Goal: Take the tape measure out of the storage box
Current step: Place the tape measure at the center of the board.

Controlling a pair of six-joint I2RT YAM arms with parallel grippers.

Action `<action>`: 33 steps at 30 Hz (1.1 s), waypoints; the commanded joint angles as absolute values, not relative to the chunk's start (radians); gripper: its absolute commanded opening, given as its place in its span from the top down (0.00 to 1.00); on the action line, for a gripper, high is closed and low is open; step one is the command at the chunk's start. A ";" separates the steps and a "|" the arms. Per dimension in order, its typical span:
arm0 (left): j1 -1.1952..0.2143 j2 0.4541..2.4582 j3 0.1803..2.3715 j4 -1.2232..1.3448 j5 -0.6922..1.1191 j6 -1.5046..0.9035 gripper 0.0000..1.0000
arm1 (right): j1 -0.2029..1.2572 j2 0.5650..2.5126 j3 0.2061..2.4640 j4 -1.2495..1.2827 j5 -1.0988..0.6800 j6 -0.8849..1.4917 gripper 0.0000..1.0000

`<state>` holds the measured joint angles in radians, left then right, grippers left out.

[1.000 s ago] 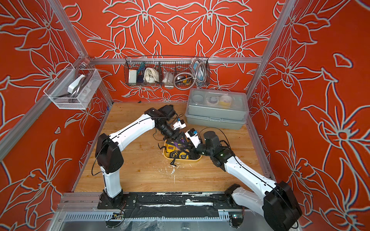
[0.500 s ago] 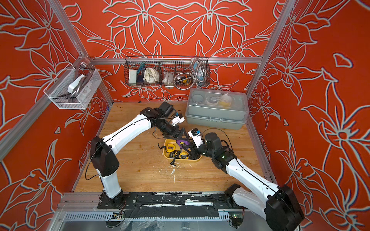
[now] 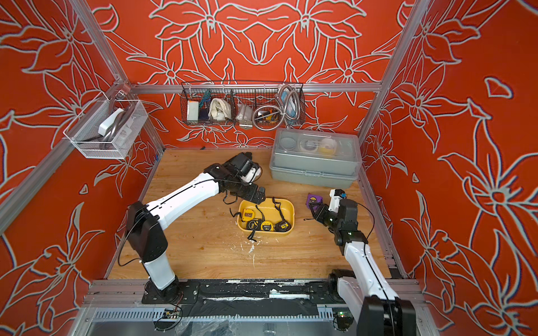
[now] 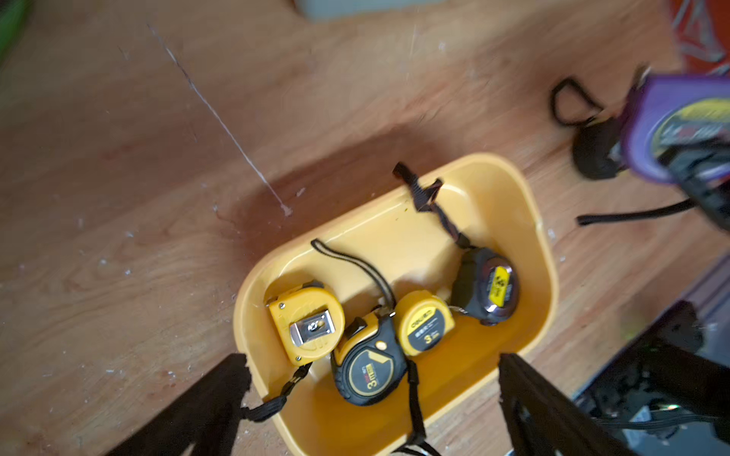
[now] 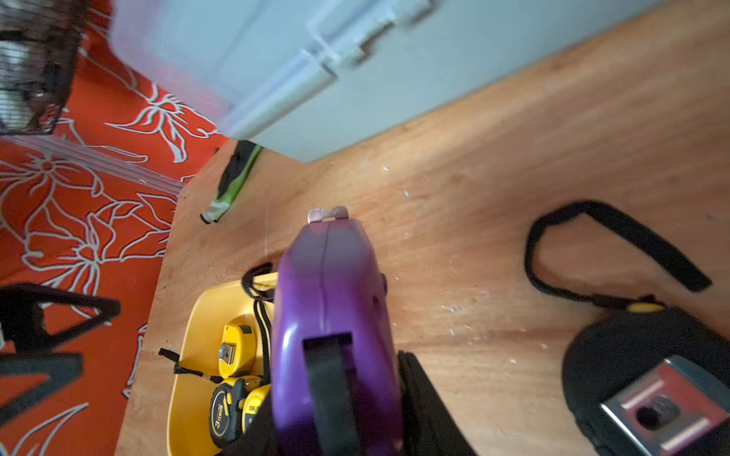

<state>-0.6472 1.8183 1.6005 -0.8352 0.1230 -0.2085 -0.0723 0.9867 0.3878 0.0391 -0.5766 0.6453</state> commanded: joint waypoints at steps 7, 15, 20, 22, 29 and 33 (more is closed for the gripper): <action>-0.681 1.922 1.582 -0.957 -0.011 -0.192 0.00 | -0.098 1.271 0.429 0.170 -0.742 0.716 0.93; -0.684 1.990 1.591 -0.967 -0.012 -0.208 0.00 | -0.096 1.387 0.449 0.170 -0.722 0.710 0.87; -0.684 2.018 1.595 -0.968 0.000 -0.213 0.00 | -0.090 1.373 0.475 0.132 -0.689 0.699 0.58; -0.686 2.028 1.606 -0.981 0.000 -0.216 0.00 | -0.089 1.305 0.486 0.087 -0.656 0.687 0.40; -0.731 1.976 1.671 -1.032 -0.081 -0.236 0.00 | -0.087 1.118 0.593 -0.136 -0.562 0.582 0.00; -0.770 1.993 1.730 -1.077 -0.098 -0.240 0.00 | -0.086 1.129 0.587 -0.161 -0.559 0.565 0.00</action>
<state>-0.7437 1.9820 1.6848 -1.0222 -0.0738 -0.2287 -0.0895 1.1183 0.5987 -0.0578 -0.5915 0.6094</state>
